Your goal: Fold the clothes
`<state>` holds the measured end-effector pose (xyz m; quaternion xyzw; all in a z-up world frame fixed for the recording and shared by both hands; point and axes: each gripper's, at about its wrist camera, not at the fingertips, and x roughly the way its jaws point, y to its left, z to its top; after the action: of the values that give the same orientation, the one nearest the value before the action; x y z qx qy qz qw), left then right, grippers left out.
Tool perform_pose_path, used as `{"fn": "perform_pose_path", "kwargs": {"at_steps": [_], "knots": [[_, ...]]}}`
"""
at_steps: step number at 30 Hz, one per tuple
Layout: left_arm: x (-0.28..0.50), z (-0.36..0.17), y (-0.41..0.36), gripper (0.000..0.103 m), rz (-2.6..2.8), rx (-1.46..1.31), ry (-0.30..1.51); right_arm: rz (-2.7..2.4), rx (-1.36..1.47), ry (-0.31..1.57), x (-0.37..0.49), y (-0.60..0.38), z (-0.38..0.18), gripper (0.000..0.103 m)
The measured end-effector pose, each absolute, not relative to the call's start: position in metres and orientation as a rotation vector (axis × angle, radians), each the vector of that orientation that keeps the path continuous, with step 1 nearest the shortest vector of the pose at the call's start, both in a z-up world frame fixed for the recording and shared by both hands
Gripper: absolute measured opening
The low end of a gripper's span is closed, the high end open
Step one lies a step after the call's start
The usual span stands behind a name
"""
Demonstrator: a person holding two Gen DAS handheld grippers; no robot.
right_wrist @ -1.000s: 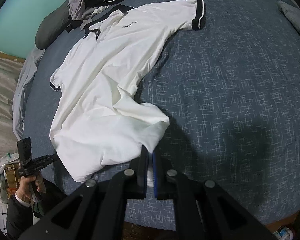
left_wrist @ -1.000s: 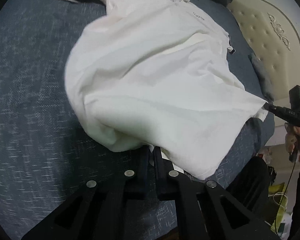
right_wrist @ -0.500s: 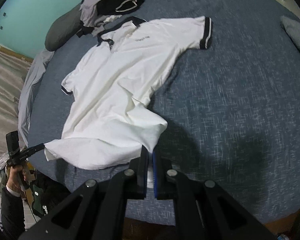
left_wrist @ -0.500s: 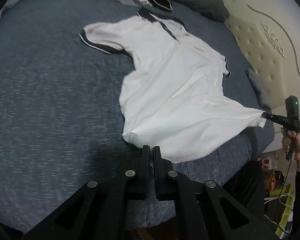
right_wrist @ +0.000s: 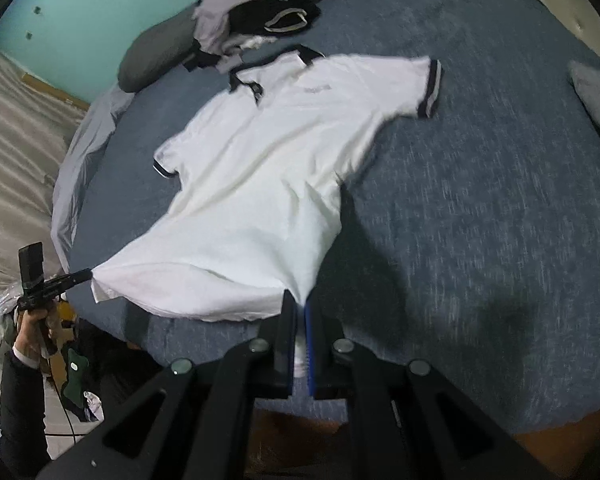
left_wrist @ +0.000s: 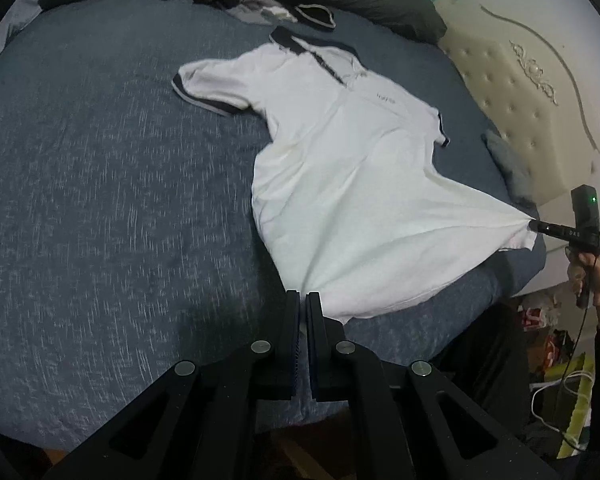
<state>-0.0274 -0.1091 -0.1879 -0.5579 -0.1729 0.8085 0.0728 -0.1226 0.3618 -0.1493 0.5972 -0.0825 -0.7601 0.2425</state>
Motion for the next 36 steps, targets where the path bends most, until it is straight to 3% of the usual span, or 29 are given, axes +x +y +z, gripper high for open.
{"fn": "perform_pose_path", "kwargs": {"at_steps": [12,20,22,25,27,29,30,36], "knots": [[-0.037,-0.265,-0.107,0.003,2.354,-1.865,-0.568,-2.005,1.843,-0.279,-0.115,0.371,-0.250,0.004],[-0.043,-0.281,-0.110,0.005,2.345,-1.869,-0.602,-2.048,1.819,-0.304,-0.128,0.375,-0.262,0.004],[-0.042,-0.282,-0.110,0.007,2.338,-1.869,-0.602,-2.019,1.826,-0.318,-0.129,0.376,-0.267,0.004],[-0.038,-0.282,-0.115,0.023,2.332,-1.866,-0.636,-2.000,1.817,-0.340,-0.131,0.378,-0.267,0.005],[-0.034,-0.280,-0.118,0.026,2.332,-1.854,-0.652,-2.009,1.808,-0.351,-0.132,0.380,-0.265,0.010],[-0.031,-0.277,-0.120,0.026,2.334,-1.840,-0.661,-2.017,1.787,-0.368,-0.132,0.383,-0.260,0.035],[-0.029,-0.276,-0.121,0.026,2.331,-1.832,-0.667,-2.015,1.780,-0.375,-0.132,0.384,-0.258,0.038],[-0.021,-0.274,-0.119,0.026,2.307,-1.802,-0.666,-1.973,1.806,-0.299,-0.125,0.382,-0.259,0.039]]}}
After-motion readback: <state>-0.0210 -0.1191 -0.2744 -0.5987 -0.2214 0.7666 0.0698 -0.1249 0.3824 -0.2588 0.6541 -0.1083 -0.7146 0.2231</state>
